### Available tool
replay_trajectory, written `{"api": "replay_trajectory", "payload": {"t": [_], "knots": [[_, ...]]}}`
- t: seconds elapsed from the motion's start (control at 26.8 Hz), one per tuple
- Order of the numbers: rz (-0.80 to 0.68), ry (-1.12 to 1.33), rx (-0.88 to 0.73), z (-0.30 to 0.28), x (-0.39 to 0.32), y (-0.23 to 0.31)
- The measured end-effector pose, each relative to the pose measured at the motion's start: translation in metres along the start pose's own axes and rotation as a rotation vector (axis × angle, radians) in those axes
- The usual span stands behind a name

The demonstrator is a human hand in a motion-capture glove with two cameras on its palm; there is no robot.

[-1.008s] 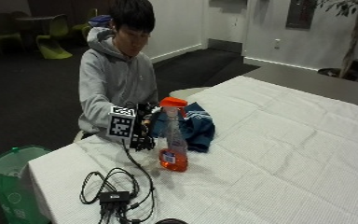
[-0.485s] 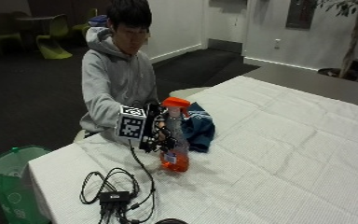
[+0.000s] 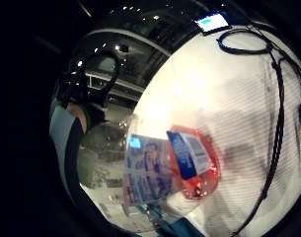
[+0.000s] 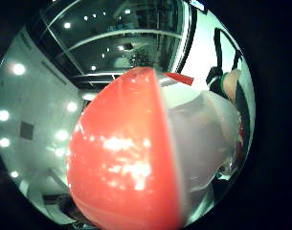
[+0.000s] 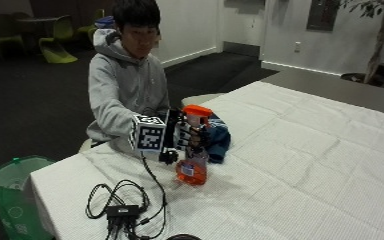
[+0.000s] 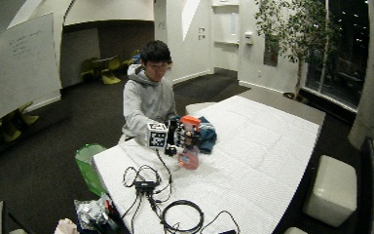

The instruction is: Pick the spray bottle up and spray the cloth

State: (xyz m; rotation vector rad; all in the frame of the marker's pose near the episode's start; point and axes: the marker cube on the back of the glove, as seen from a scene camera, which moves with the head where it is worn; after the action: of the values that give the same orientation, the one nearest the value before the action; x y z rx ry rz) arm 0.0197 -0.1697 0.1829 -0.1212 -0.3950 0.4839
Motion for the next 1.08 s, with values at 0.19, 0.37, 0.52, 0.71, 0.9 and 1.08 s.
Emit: {"api": "replay_trajectory", "payload": {"t": [0.19, 0.37, 0.52, 0.71, 0.9, 1.08], "knots": [[-0.040, 0.046, -0.088, 0.006, -0.010, -0.013], [-0.073, 0.106, -0.145, 0.013, -0.013, -0.029], [-0.111, 0.209, -0.242, 0.024, -0.022, -0.033], [-0.252, 0.442, -0.513, 0.036, -0.055, -0.005], [-0.333, 0.689, -0.803, 0.027, -0.097, 0.036], [-0.329, 0.974, -0.970, 0.013, -0.138, 0.064]]}}
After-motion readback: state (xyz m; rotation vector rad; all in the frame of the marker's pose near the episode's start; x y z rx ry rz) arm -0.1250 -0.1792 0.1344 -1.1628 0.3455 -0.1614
